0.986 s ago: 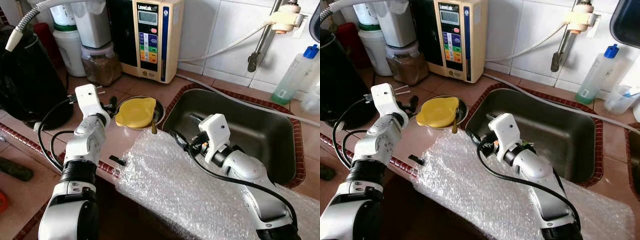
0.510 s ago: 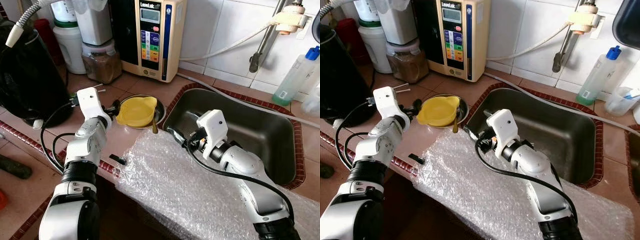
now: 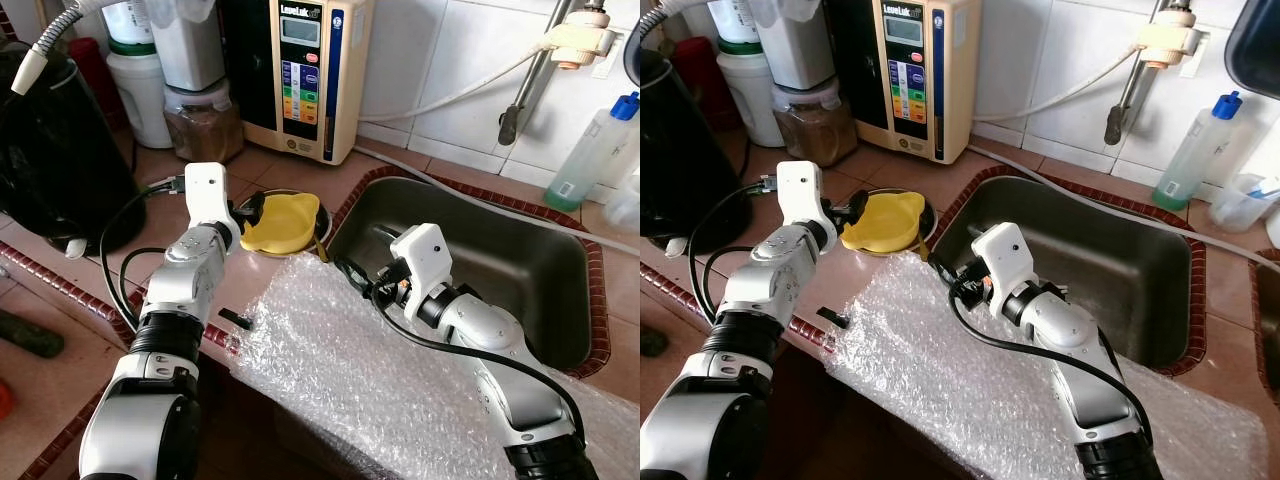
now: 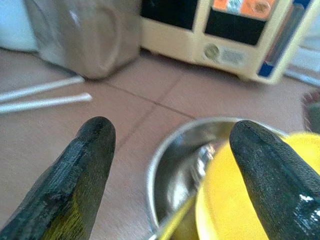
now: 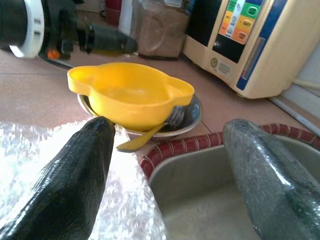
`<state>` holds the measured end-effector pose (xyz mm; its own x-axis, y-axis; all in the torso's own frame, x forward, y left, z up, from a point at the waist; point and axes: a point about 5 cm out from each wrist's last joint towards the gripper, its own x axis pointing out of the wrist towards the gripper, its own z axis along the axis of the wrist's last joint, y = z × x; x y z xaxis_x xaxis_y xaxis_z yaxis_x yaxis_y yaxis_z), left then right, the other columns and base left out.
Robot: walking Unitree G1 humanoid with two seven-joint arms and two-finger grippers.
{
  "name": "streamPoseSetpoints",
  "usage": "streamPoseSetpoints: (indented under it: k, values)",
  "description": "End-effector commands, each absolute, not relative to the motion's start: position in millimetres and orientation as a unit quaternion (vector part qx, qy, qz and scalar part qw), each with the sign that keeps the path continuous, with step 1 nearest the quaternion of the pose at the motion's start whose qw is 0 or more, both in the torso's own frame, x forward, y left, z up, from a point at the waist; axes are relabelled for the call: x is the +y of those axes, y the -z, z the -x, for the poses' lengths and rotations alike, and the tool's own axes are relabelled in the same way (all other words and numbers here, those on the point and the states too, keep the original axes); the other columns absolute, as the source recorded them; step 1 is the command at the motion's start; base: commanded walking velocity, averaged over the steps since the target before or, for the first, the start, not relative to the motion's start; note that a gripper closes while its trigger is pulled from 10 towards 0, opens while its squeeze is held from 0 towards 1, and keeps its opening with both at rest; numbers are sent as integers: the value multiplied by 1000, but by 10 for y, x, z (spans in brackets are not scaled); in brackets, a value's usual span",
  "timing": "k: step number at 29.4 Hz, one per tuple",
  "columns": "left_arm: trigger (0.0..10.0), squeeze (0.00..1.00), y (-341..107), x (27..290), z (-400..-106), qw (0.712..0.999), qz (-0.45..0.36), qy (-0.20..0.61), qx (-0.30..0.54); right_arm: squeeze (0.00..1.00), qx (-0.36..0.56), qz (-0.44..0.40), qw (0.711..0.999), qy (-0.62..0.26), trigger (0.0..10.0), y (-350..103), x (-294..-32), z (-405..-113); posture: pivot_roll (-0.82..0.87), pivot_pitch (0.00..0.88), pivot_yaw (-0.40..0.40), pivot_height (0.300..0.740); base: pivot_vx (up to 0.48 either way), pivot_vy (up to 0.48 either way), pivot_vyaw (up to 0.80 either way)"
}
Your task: Kitchen organization
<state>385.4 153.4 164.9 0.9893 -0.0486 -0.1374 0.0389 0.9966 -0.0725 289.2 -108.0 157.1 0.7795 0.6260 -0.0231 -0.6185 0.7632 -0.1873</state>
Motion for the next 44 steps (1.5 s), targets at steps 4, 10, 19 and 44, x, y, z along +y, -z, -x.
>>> streamPoseSetpoints:
  k: [4, 10, 19, 44]
  values:
    - [10000, 0, -1730, 1502, -3885, 998, 24, 29, 58, 0, -27, 99, 938, -331, 10000, -1589, -1093, -2879, 16, 0, 9, 740, 0, 0, 0]
    - [10000, 0, -1563, 1374, -3847, 991, 12, 81, 103, 0, -29, 101, 938, -329, 10000, -1609, -1098, -2904, 17, 0, 8, 740, 0, 0, 0]
    - [0, 0, -1495, 1411, -3837, 987, 13, 94, 128, 0, -29, 109, 937, -332, 10000, -1589, -1075, -2904, 18, 0, 10, 740, 0, 0, 0]
    - [0, 0, -1392, 1408, -3748, 983, 26, 108, 145, 0, -27, 116, 936, -332, 10000, -1574, -1073, -2915, 15, 0, -5, 740, 0, 0, 0]
